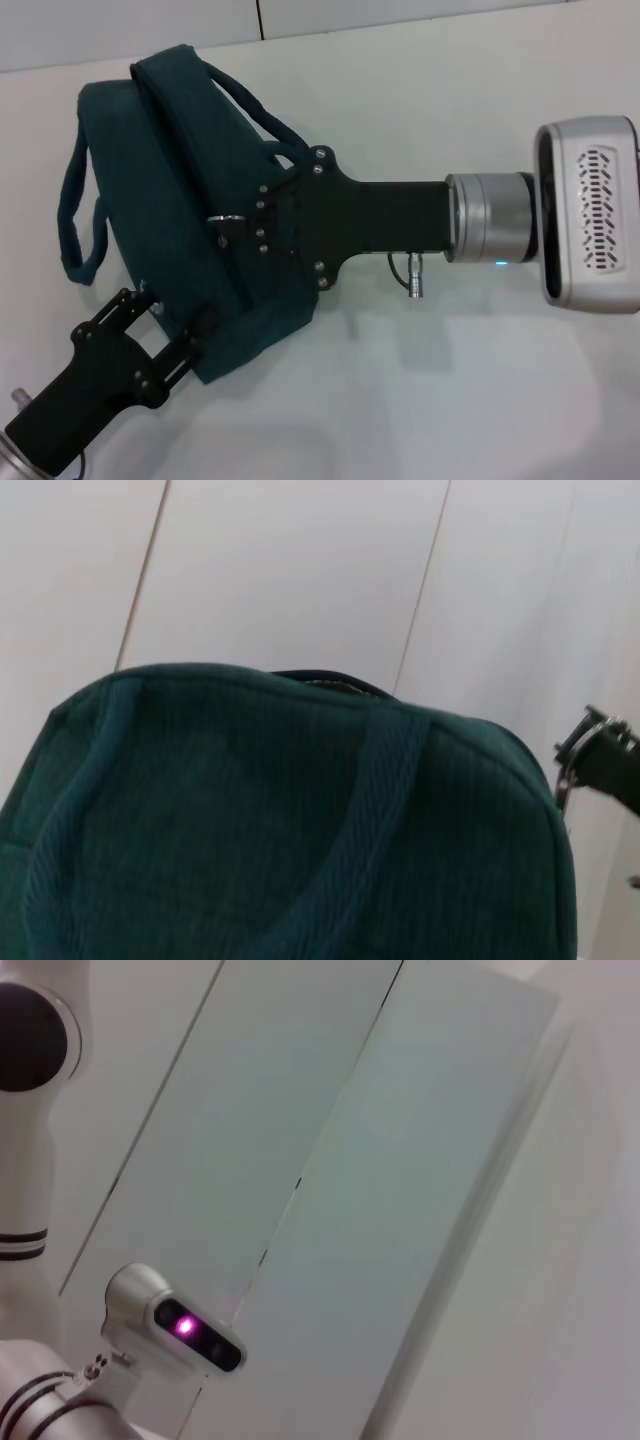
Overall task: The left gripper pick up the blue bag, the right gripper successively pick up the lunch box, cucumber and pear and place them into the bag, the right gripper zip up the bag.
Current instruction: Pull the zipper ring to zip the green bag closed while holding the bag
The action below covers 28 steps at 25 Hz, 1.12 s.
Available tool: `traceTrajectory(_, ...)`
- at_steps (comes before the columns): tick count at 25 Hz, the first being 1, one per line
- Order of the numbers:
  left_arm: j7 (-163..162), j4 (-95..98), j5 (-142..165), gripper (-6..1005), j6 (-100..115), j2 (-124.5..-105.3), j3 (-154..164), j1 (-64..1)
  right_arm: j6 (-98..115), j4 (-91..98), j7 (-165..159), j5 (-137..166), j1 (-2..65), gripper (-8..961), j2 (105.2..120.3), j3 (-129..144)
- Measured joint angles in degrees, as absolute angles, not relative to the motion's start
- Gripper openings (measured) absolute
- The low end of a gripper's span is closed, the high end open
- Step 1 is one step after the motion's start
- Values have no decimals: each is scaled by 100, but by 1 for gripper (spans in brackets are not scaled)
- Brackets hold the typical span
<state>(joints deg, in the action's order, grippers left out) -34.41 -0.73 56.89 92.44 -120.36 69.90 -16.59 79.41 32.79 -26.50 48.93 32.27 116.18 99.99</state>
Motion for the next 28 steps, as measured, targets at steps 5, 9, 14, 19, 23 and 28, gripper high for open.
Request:
traceTrajectory(5, -3373, -41, 5736, 699, 9175, -12030, 7020, -1718, 8013, 3318, -2520, 4724, 3084, 17, 11618, 10030)
traceTrajectory(9, -3334, -22, 5709, 639, 9175, -12018, 7003, -1729, 8077, 3333, -2423, 4507, 2962, 18, 11618, 10139)
traceTrajectory(14, -3114, -21, 5499, 598, 9175, -11994, 6979, -1677, 8222, 3338, -2365, 4471, 2831, 18, 11618, 10147)
traceTrajectory(19, -3067, -15, 5451, 553, 9175, -11945, 6986, -1651, 8382, 3338, -2362, 4328, 2654, 18, 11618, 10184)
traceTrajectory(23, -2994, 202, 5549, 513, 9193, -11922, 7090, -1526, 8369, 3299, -2263, 3974, 2621, 18, 11618, 10418)
traceTrajectory(28, -2964, 498, 5616, 441, 9198, -11939, 7140, -1424, 8292, 3277, -2169, 3738, 2638, 17, 11618, 10509)
